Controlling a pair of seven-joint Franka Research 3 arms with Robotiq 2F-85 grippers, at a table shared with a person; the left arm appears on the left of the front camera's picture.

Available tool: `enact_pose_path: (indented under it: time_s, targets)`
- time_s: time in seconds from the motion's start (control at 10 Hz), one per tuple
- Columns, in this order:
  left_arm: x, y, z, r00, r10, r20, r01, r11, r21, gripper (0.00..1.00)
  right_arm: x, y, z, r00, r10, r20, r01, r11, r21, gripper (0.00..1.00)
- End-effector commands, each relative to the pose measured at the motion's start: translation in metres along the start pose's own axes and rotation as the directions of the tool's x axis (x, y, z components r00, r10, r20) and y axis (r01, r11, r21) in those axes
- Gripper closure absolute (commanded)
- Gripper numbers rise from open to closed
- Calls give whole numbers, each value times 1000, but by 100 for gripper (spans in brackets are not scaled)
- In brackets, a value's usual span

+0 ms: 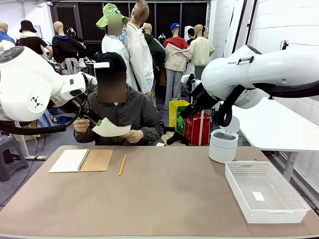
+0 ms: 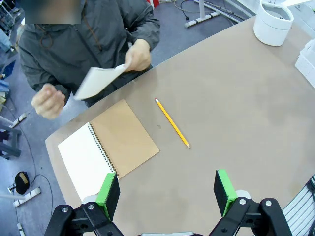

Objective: Sort the paper based on its condition.
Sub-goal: If a person hands you a paper, place it in the Organizing basket , and if it's crumpled, put it in the Trash can.

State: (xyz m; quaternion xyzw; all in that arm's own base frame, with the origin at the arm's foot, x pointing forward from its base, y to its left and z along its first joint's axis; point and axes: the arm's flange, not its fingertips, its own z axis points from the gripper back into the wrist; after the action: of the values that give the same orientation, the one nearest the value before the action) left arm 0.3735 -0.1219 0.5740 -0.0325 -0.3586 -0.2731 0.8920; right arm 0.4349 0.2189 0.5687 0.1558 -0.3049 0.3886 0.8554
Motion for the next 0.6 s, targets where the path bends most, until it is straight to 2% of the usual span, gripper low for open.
enact_pose_path:
  time_s: [0.0,0.3,0.5]
  targets:
    - [0,1,1,1000,-1,2,1,1000,-1,0,0,0,-2,1000,-1,-1,1,1000,1,0]
    - [0,1,1,1000,-1,2,1,1000,-1,0,0,0,0,1000,0,0,0,1000,0,0]
    - [0,1,1,1000,-1,2,1,1000,-1,0,-3,-7,-6,979,-201,-24,202,977,65,0]
